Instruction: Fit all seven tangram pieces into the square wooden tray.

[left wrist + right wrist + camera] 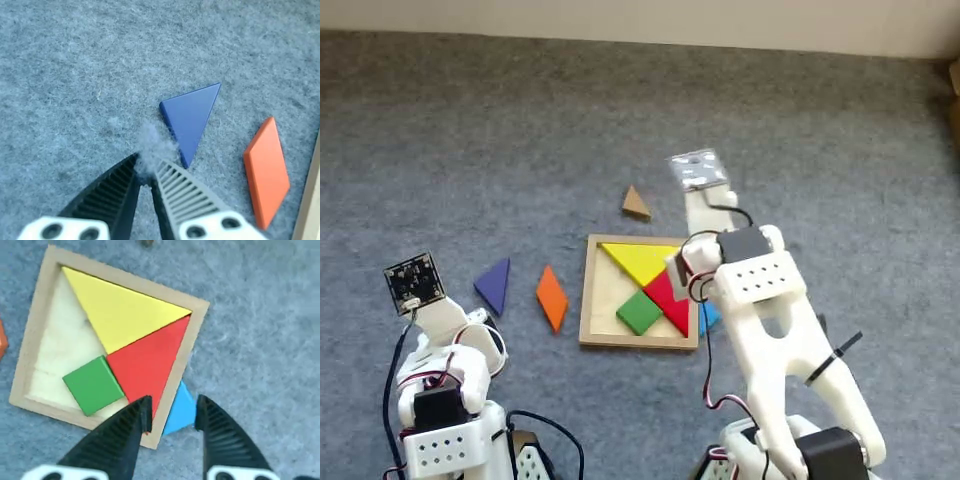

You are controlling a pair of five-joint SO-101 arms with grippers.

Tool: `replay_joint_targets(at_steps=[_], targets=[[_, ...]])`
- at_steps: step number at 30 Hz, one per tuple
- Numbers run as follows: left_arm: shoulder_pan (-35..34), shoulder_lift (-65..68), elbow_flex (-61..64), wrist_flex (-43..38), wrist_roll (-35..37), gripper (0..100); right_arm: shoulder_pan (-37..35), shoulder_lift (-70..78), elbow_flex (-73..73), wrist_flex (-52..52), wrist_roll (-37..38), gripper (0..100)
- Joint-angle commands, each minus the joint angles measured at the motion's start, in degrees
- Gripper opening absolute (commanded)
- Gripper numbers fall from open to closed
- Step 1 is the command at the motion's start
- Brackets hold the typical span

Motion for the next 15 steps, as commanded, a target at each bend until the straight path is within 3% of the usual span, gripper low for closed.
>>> replay_joint_targets(at_steps=[1, 6, 15], targets=[[-0.75, -1.36, 1.19, -0.44, 0.44, 1, 2.95, -0.92, 1.45, -0.13, -3.08, 22.0], [-0.75, -1.36, 1.19, -0.44, 0.44, 1, 3.03, 4.7, 6.29, -6.29, -3.25, 22.0], [-0.75, -1.36, 1.19, -0.44, 0.44, 1, 2.15, 10.24, 7.16, -6.99, -3.25, 22.0]])
